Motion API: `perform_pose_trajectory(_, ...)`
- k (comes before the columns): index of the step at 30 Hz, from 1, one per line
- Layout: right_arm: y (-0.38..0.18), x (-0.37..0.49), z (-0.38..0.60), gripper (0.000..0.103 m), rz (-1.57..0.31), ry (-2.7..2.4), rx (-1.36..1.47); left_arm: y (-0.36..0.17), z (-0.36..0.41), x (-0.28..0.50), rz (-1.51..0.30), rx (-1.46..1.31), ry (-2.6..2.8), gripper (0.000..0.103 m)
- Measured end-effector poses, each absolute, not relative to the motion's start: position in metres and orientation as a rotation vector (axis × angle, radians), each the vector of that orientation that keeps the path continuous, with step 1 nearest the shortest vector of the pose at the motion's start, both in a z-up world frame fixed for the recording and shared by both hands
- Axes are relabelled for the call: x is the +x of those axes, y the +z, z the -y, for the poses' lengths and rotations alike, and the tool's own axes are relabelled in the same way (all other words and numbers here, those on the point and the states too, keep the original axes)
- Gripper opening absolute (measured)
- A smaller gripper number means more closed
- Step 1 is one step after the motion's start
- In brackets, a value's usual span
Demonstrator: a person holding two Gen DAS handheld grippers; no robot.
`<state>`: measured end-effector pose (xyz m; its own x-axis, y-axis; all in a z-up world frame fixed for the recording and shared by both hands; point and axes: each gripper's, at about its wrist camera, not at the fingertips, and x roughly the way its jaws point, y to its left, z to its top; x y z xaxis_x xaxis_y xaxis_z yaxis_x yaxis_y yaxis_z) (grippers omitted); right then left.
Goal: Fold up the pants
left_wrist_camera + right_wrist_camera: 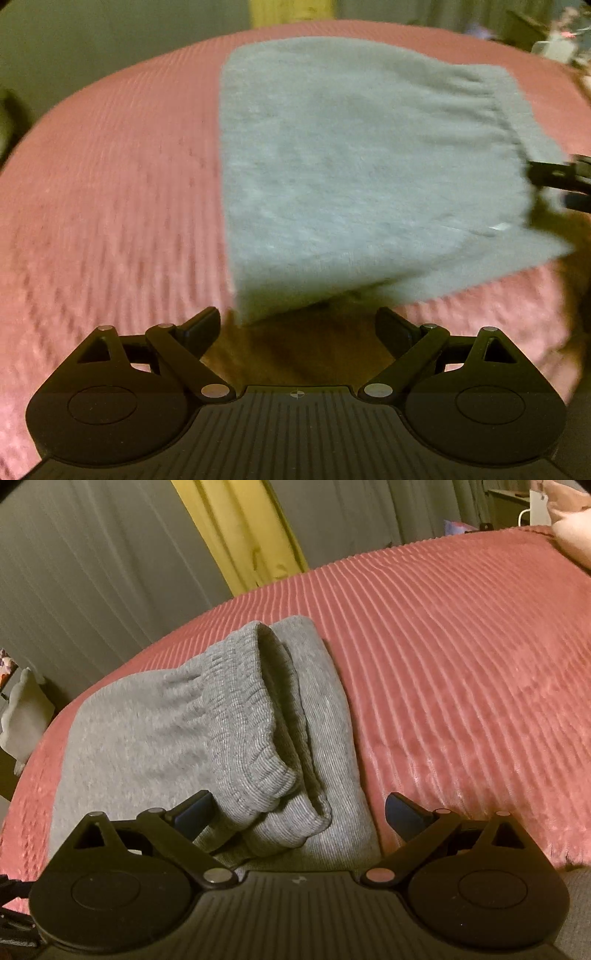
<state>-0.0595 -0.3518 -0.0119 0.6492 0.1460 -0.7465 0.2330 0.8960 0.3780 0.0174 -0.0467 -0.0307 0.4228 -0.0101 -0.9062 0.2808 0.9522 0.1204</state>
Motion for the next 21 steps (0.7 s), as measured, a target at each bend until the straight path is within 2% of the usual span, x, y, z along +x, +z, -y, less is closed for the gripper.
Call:
perform_pose_trajectory(11, -0.018, -0.062, 0.358, 0.099, -0.878, -0.041, 0.495, -0.03, 0.031, 0.023, -1.135, 0.174, -0.08, 0.096)
perform_pose_trajectory(21, -0.017, -0.061, 0.361, 0.099, -0.889, -0.03, 0.501, -0.026, -0.006, 0.028, -1.206, -0.021, -0.034, 0.096)
